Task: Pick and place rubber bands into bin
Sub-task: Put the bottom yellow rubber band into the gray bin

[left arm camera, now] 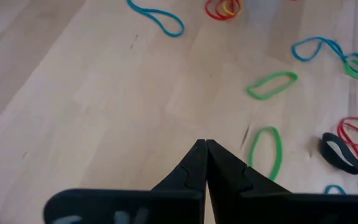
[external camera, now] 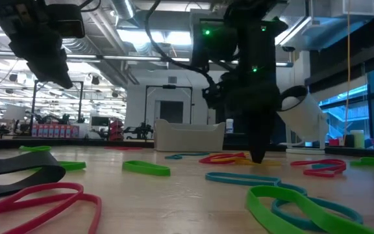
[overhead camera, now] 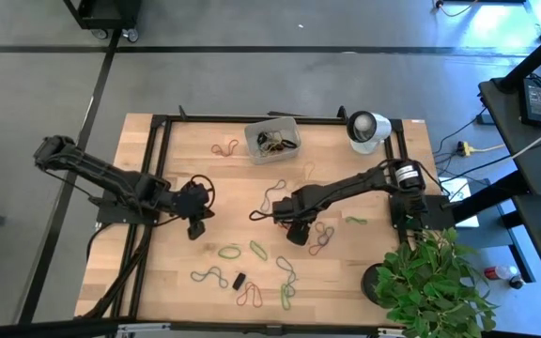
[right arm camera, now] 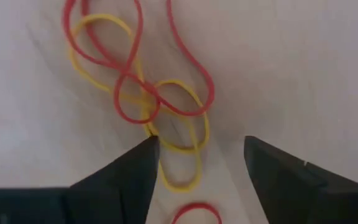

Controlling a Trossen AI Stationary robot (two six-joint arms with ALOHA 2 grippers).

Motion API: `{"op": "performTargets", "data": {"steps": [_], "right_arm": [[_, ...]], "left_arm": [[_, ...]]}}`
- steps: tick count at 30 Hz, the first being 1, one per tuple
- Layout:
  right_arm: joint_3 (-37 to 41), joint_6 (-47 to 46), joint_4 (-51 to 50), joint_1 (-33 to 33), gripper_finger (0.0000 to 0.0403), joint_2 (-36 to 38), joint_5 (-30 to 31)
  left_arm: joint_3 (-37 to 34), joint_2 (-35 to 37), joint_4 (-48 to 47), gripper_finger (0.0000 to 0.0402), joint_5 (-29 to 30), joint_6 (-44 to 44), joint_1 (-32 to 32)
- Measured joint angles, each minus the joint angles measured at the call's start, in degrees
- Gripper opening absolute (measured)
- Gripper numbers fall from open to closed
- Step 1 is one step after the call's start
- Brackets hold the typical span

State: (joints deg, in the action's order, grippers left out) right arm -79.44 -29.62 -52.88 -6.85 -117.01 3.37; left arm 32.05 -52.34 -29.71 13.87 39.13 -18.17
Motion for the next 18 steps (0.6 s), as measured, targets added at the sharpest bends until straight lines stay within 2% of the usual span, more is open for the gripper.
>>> {"op": "performTargets", "data": {"steps": [2,4,9,14,18], "right_arm": [[-0.2,0.1,0.0,0.3,0.0213,-0.9,-0.7],[-0.3,0.1,0.1,0.3,0.0173,-1.8,-2.0],[-0.2,-2.5,0.1,0.3,0.0024,-1.7,-5.3],[0.0,-8.9,-3.0,-1.1,0.0012,2.0,-7.8],[-3.9,-12.5,-6.6,-3.4,0.0005,7.1,-7.7]], "left_arm": [[0.0,0.0,0.0,0.0002,0.0,0.0,-0.5],[0.0,0.0,0.0,0.0002,0.0,0.1,-0.9],[0.0,0.0,0.0,0.0002,0.0,0.2,-1.0],[0.0,0.0,0.0,0.0002,0.0,0.2,-1.0],[0.0,0.0,0.0,0.0002,0.0,-0.3,-1.0]]}}
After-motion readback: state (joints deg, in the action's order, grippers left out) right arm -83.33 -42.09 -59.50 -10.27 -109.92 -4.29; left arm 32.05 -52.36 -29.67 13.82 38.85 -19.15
